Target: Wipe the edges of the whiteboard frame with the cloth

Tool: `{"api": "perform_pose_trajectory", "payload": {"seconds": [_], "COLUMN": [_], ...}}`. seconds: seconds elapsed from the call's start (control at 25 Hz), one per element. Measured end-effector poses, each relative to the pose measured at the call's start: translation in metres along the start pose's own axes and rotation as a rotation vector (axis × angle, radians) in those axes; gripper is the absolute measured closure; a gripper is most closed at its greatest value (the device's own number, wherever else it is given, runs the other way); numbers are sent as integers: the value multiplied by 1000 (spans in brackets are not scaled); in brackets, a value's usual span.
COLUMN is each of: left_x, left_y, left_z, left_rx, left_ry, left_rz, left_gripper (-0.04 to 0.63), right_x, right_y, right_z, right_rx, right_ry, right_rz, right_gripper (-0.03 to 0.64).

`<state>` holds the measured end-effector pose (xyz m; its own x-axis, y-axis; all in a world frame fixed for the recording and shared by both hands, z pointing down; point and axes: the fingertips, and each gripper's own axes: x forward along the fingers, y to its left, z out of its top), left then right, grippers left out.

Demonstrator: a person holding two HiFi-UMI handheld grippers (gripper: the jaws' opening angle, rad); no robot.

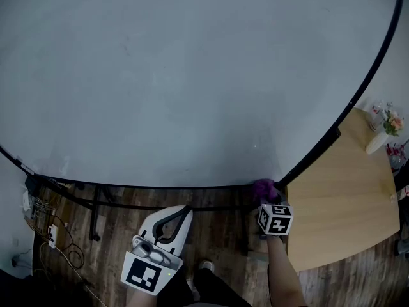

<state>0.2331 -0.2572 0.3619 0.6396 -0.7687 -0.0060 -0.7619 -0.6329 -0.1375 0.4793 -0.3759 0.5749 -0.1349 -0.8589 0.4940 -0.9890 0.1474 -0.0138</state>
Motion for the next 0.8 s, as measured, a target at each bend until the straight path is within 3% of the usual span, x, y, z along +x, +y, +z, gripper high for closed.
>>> {"api": "perform_pose_trajectory", "payload": {"seconds": [0.28, 0.52, 0.8], "left_x": [10, 14, 11], "left_y": [-3, 0, 3], "left_z": [1, 0, -3], "left_rx": [5, -1, -4], "left_ry": [-1, -3, 5], "left_rz": [-16, -20, -19], "left_gripper": [578, 578, 578], "right_x": [-2, -6, -7], "right_y": [-13, -46, -50], "right_z": [1, -2, -2], "right_rx": [5, 92, 83], "right_ry": [-7, -15, -19], "right_rz": [-18, -87, -95], "right_gripper": [543, 543, 543]}}
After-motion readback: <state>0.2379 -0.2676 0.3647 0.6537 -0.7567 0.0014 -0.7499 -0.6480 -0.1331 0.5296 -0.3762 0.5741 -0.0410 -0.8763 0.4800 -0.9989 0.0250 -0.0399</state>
